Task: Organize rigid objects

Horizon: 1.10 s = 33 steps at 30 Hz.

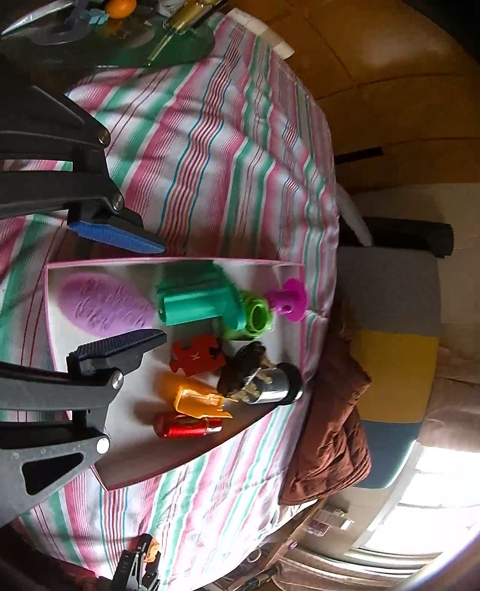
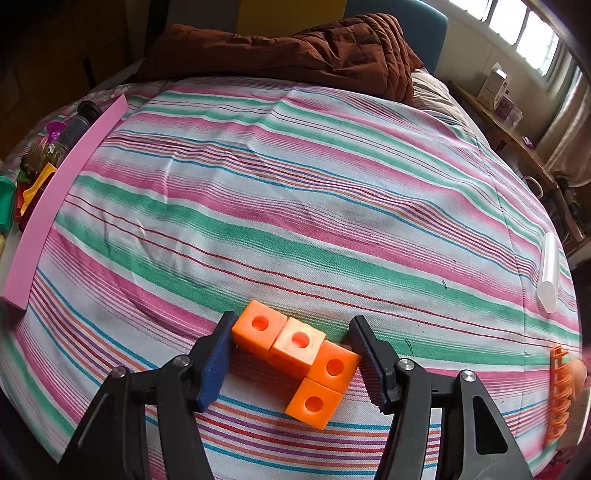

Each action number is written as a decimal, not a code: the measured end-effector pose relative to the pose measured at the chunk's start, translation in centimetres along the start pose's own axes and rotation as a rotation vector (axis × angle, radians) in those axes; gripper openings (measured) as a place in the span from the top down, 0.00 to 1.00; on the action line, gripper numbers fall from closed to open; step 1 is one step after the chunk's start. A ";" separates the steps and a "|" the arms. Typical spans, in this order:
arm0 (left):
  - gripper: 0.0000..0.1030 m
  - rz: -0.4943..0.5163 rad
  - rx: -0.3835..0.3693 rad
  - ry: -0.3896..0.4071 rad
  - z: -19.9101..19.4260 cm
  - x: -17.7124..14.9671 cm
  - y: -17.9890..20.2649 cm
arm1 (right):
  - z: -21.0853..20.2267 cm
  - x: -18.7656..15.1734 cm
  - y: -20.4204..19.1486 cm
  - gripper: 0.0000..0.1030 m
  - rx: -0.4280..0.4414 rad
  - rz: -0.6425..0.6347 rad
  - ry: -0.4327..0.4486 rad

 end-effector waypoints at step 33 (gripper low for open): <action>0.57 -0.064 0.012 0.058 -3.9 -1.2 -2.2 | -10.8 5.2 -12.6 0.40 0.297 -0.045 0.174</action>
Point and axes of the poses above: each gripper's, at about its wrist camera, not at the fingertips, and z roughly the way its jaws point, y to its right, x to its top, the point moved 4 cm from there along z, roughly the way its jaws point, and after that the axes turned 14 degrees about -x, right-handed, at the moved point
